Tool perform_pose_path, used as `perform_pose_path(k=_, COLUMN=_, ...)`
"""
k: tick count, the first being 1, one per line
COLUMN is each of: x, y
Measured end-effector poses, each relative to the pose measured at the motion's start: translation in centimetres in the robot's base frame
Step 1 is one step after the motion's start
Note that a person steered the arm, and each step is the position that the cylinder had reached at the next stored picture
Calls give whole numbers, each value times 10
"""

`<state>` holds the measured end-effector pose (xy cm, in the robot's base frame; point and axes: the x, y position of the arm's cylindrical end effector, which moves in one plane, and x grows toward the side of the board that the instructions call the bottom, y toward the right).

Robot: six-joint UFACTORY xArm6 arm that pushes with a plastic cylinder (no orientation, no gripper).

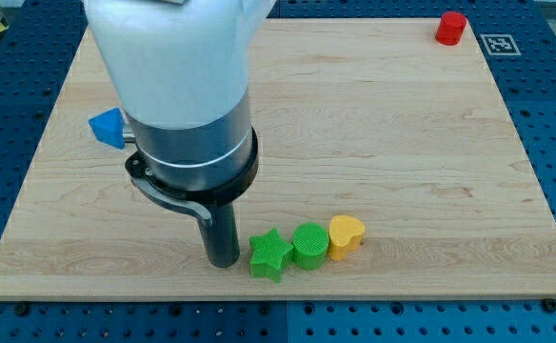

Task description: Slide the yellow hexagon slightly up

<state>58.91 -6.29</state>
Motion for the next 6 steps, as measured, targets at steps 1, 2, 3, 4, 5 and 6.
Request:
perform_pose_path(k=1, x=-24, y=-22)
perform_pose_path(k=2, x=-62, y=-28)
perform_pose_path(k=3, x=-66, y=-29)
perform_pose_path(k=4, x=-66, y=-29)
perform_pose_path(k=5, x=-80, y=-33)
perform_pose_path(k=6, x=-104, y=-35)
